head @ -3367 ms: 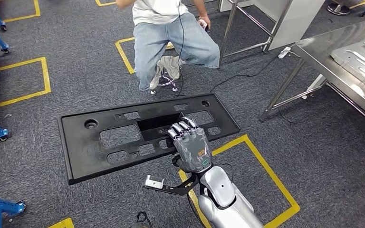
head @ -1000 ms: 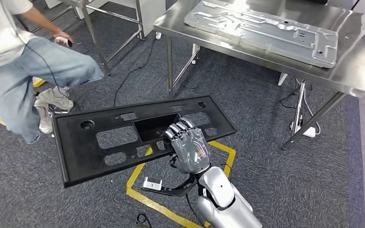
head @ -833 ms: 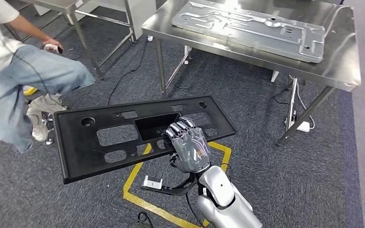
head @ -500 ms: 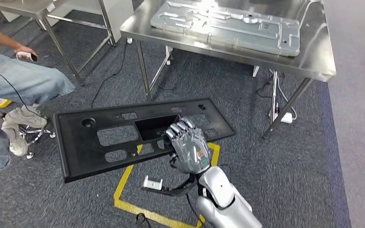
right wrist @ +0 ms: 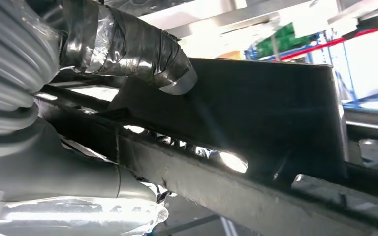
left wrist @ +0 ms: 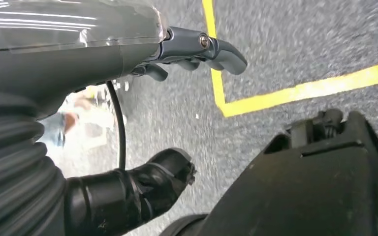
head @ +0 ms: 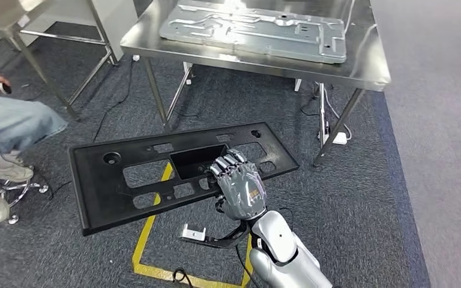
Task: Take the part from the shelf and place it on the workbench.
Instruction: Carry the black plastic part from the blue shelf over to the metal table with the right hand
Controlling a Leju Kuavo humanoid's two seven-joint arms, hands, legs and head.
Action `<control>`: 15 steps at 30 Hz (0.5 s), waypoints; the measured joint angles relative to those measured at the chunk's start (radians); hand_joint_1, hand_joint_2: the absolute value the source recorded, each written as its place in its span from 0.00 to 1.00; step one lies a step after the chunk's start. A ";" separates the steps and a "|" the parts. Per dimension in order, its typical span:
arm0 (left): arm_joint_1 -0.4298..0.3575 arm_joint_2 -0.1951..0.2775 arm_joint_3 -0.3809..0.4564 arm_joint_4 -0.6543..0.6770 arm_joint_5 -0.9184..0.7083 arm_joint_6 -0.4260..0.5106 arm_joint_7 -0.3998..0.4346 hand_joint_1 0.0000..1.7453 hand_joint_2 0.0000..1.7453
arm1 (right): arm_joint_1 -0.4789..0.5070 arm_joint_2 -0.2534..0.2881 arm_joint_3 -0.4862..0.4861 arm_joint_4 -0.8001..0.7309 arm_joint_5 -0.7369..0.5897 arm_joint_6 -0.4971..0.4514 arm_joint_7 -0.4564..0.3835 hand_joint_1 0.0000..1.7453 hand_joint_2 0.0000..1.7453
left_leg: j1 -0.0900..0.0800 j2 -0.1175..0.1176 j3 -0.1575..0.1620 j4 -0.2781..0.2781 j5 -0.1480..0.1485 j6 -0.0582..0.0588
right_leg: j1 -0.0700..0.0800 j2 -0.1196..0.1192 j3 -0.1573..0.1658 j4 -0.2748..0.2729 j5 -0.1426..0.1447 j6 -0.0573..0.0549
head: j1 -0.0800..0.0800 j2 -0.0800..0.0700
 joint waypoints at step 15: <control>0.002 0.003 0.009 0.000 -0.008 -0.005 -0.011 0.00 1.00 | -0.002 0.000 0.000 0.004 0.082 -0.043 0.009 1.00 1.00 | -0.004 -0.102 -0.049 0.028 0.022 0.006 | 0.000 0.116 0.013 0.014 -0.022 -0.019 | -0.003 0.000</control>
